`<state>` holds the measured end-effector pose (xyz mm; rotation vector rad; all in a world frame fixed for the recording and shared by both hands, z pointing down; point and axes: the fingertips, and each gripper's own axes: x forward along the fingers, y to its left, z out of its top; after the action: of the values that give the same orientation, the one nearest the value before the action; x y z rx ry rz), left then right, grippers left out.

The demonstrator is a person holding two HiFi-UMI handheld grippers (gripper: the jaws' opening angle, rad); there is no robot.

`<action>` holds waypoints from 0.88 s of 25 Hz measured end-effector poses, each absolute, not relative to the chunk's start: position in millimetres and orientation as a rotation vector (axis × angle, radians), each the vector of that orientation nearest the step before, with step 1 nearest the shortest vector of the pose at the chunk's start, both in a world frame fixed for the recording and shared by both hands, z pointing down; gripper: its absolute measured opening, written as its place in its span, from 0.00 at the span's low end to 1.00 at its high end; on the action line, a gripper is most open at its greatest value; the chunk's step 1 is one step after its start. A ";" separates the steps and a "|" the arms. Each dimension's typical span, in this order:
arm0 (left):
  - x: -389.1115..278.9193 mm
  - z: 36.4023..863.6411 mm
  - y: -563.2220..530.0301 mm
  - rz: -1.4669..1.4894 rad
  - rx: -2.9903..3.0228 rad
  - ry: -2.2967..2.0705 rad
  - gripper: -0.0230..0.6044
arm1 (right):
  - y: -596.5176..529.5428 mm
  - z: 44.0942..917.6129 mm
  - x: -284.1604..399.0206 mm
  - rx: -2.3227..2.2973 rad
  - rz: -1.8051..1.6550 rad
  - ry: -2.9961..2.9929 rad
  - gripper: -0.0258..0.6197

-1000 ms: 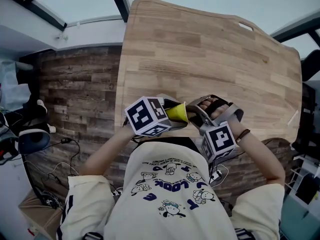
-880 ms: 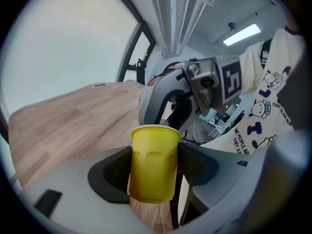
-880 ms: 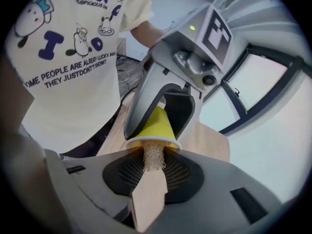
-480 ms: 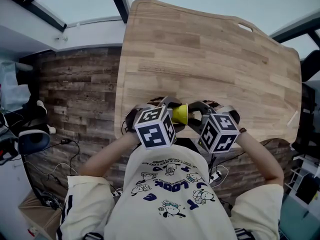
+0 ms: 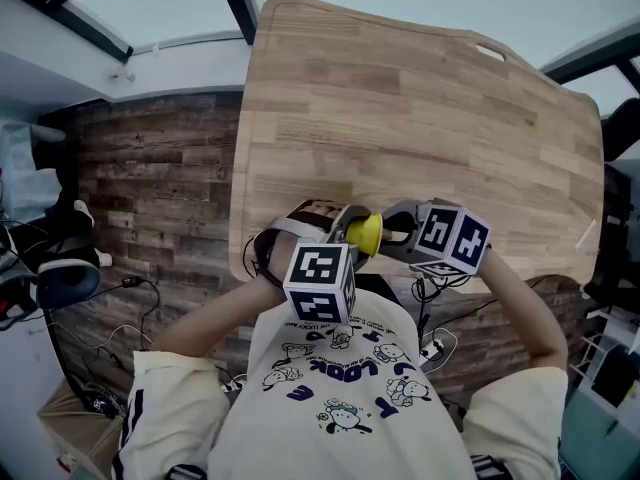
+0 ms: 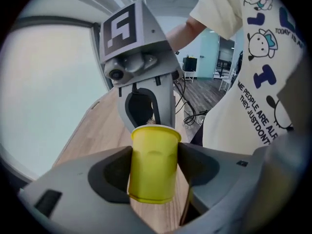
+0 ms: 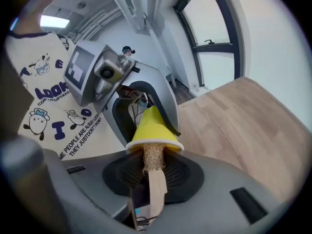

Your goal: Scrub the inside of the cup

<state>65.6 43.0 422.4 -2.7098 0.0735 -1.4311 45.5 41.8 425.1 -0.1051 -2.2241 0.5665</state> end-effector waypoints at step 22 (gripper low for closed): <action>67.6 427.7 46.5 -1.454 -2.517 -0.017 0.52 | 46.9 425.0 48.1 -0.133 0.997 -2.153 0.17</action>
<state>67.6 46.5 427.7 -2.5172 -0.0173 -1.4542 48.1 46.9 425.0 -0.1329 -2.1531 0.9972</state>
